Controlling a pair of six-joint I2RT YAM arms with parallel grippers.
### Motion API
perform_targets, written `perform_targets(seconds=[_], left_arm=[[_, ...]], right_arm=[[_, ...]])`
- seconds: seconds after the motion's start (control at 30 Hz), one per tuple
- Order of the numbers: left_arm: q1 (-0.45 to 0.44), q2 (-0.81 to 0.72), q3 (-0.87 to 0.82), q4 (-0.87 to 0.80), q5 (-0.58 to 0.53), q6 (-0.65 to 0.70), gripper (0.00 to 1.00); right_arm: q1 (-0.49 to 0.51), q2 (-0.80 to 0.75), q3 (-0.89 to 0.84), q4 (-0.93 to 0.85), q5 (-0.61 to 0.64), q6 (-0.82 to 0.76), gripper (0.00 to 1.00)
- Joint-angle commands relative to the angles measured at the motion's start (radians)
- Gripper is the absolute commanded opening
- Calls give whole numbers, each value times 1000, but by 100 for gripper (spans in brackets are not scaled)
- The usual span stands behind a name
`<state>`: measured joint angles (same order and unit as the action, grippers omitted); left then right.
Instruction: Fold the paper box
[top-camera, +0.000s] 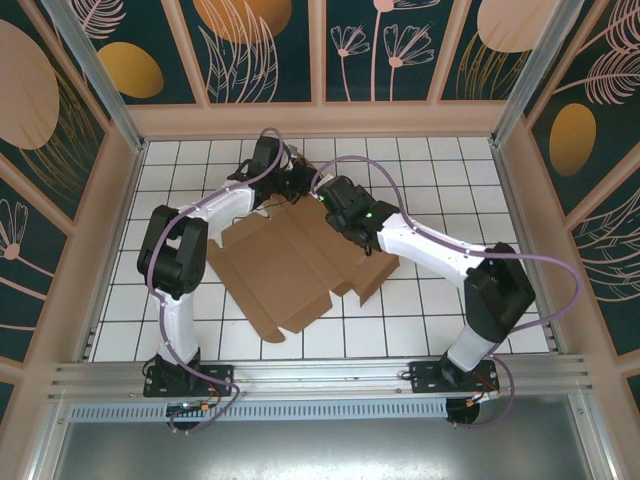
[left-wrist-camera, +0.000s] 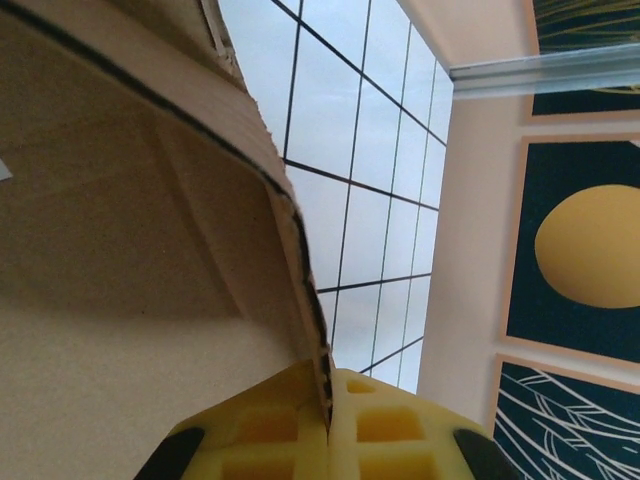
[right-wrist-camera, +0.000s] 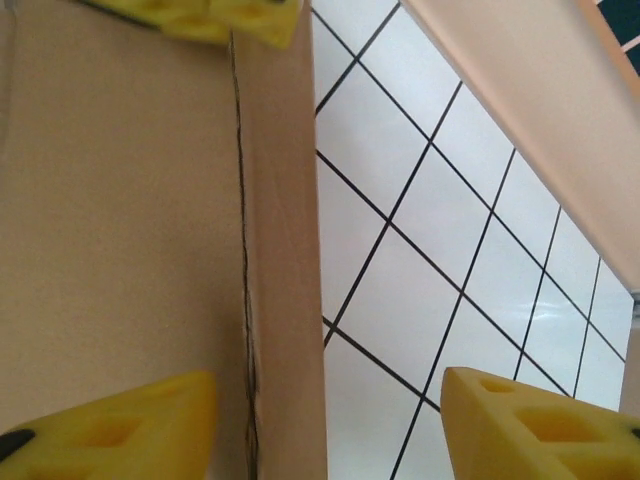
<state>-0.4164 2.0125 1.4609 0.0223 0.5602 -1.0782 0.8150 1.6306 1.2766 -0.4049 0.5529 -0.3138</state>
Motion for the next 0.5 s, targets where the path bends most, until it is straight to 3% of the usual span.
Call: perform_targets(seconds=[0.0,0.17,0.37,0.47], left_arm=[[11,-65,-60,171,23,-36,0],[19,-80,-180,374,72,-61,0],[33,-84,-226,464,75,-89,0],[34,-87,-223,468,76,-88,0]], right_arm=[[39,-90,68,-54,-34,53,62],[137,-130,50,-72,-180,160,49],[222,-71,-75,5,-398,295,34],[250,11,-108,43,-433,373,15]])
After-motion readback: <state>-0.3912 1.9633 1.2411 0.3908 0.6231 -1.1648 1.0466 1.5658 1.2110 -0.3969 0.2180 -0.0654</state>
